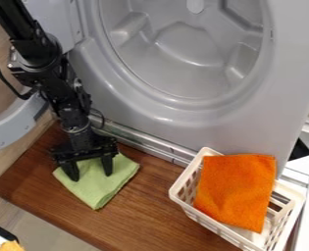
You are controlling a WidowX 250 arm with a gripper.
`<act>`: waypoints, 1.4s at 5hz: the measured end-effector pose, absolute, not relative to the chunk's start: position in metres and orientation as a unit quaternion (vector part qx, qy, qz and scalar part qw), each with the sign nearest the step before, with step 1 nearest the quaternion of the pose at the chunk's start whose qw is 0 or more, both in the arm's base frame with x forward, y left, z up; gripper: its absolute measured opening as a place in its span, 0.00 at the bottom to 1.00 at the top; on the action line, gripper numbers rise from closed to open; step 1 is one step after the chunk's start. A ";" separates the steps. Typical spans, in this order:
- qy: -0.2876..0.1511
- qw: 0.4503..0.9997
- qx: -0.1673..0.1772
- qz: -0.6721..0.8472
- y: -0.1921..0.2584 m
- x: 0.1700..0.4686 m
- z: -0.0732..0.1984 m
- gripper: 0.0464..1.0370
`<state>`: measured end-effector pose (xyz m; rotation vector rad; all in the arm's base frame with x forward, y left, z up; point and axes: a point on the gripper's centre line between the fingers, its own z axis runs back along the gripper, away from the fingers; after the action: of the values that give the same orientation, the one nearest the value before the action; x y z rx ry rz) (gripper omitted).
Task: Move the green cloth to the left
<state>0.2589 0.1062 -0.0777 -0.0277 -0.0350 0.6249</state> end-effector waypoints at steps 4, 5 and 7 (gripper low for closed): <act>-0.041 0.953 -0.011 0.300 0.097 0.261 -0.052 0.96; -0.047 0.952 -0.013 0.302 0.095 0.260 -0.037 0.96; -0.070 0.952 -0.040 0.294 0.082 0.253 0.017 0.96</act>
<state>0.2533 0.0823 0.0172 -0.0804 -0.1432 0.5978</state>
